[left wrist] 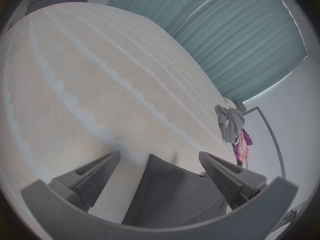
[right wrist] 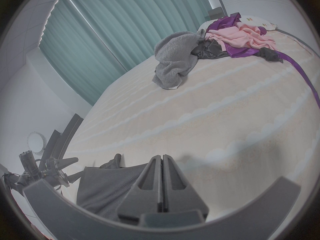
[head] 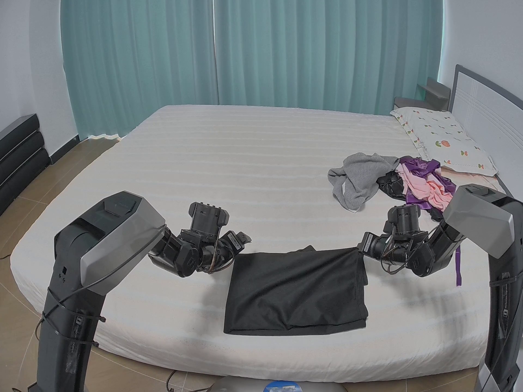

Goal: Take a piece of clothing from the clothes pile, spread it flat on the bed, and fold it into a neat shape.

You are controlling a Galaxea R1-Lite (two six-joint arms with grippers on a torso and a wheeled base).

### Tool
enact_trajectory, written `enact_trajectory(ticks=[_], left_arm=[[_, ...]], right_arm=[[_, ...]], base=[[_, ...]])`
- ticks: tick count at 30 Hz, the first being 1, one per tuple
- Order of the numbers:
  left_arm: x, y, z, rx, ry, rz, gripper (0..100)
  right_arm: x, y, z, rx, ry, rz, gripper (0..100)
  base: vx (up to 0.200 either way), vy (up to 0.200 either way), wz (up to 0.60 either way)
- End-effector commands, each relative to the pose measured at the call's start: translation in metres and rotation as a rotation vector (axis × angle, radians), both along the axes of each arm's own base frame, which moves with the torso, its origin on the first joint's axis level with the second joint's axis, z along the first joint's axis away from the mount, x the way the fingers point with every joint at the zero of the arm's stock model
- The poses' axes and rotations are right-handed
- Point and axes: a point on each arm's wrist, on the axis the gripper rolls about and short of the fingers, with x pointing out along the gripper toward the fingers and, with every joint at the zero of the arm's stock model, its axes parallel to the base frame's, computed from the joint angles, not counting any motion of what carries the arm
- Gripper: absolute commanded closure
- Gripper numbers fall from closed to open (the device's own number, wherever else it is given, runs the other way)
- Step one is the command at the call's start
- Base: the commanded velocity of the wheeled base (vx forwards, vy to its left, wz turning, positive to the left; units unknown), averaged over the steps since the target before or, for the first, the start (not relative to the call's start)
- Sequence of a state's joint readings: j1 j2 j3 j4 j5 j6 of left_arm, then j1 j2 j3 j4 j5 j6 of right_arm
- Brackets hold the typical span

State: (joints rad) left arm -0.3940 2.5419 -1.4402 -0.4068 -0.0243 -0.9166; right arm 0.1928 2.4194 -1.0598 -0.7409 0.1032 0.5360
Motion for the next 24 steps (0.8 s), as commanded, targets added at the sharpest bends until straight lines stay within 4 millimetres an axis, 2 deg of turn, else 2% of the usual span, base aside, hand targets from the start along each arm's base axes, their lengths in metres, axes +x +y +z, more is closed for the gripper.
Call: enact_trajectory(ticks=[1,6,7,14,24], left_arm=[[-0.002,-0.005,-0.001,0.000,0.000,-0.012,0],[-0.003,-0.013,-0.001,0.000,-0.004,-0.030,0],[-0.003,-0.016,-0.002,0.000,-0.005,-0.036,100],[-0.002,-0.022,-0.008,0.023,-0.008,-0.031,100],[0.004,-0.019,-0.010,0.078,-0.048,0.072,100]], right_arm=[[-0.001,-0.001,-0.003,0.000,0.009,-0.002,100],[-0.001,0.001,-0.004,-0.001,0.010,0.001,100],[-0.001,0.001,-0.004,-0.001,0.010,0.002,100],[-0.001,0.000,-0.003,0.000,0.009,0.001,100],[0.000,0.001,-0.003,0.000,0.008,0.000,100]], base=[[0.000,0.000,0.00],[0.000,0.000,0.00],[0.000,0.000,0.00],[0.000,0.000,0.00],[0.000,0.000,0.00]])
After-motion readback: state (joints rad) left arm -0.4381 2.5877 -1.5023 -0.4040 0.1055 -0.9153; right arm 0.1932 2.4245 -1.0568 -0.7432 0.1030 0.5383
